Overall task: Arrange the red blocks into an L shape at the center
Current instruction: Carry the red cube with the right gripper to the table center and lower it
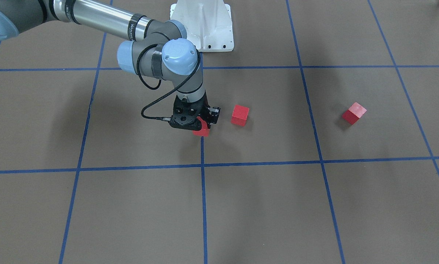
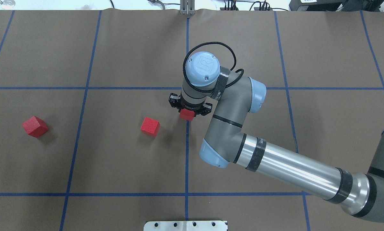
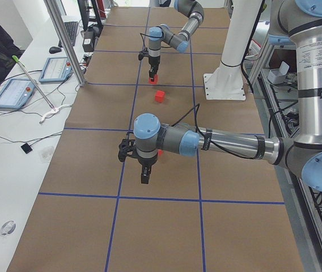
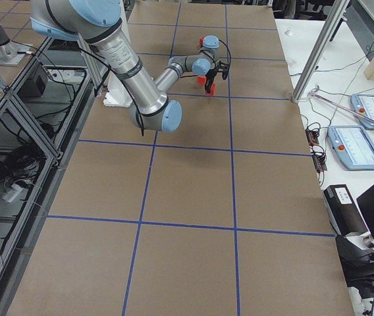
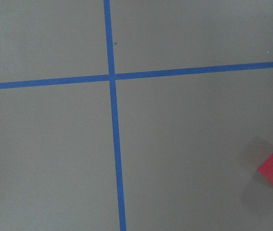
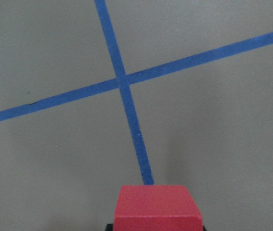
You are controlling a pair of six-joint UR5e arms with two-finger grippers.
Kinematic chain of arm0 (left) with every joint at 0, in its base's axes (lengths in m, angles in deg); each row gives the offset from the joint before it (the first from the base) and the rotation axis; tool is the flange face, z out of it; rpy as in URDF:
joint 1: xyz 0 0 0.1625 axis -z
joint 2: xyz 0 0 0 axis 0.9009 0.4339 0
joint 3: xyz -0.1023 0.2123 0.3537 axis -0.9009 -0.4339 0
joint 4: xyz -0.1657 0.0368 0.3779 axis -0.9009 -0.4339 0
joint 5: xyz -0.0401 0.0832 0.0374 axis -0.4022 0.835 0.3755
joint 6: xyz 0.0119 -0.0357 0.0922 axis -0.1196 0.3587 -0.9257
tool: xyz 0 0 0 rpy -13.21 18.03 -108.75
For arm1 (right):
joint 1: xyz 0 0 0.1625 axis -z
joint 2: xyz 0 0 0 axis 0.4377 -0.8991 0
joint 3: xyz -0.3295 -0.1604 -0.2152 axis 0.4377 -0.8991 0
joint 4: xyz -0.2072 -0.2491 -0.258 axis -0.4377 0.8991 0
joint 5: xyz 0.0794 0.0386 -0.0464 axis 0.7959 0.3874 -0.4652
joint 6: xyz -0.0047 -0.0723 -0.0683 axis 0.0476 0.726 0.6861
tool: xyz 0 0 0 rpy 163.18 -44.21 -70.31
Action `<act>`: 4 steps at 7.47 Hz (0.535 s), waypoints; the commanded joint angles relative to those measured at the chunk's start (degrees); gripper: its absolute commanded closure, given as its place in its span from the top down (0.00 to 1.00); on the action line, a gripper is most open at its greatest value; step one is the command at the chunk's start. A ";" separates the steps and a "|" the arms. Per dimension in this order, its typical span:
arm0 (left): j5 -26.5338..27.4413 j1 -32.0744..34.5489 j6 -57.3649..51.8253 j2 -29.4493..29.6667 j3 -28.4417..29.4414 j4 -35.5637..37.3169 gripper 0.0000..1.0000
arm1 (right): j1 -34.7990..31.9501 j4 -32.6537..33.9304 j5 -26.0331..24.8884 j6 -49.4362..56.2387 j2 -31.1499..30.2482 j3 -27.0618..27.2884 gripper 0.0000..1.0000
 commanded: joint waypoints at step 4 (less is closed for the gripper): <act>0.00 0.00 0.30 -0.08 -0.03 -0.63 1.00 | 1.30 0.30 -1.92 6.52 -0.22 -0.41 0.12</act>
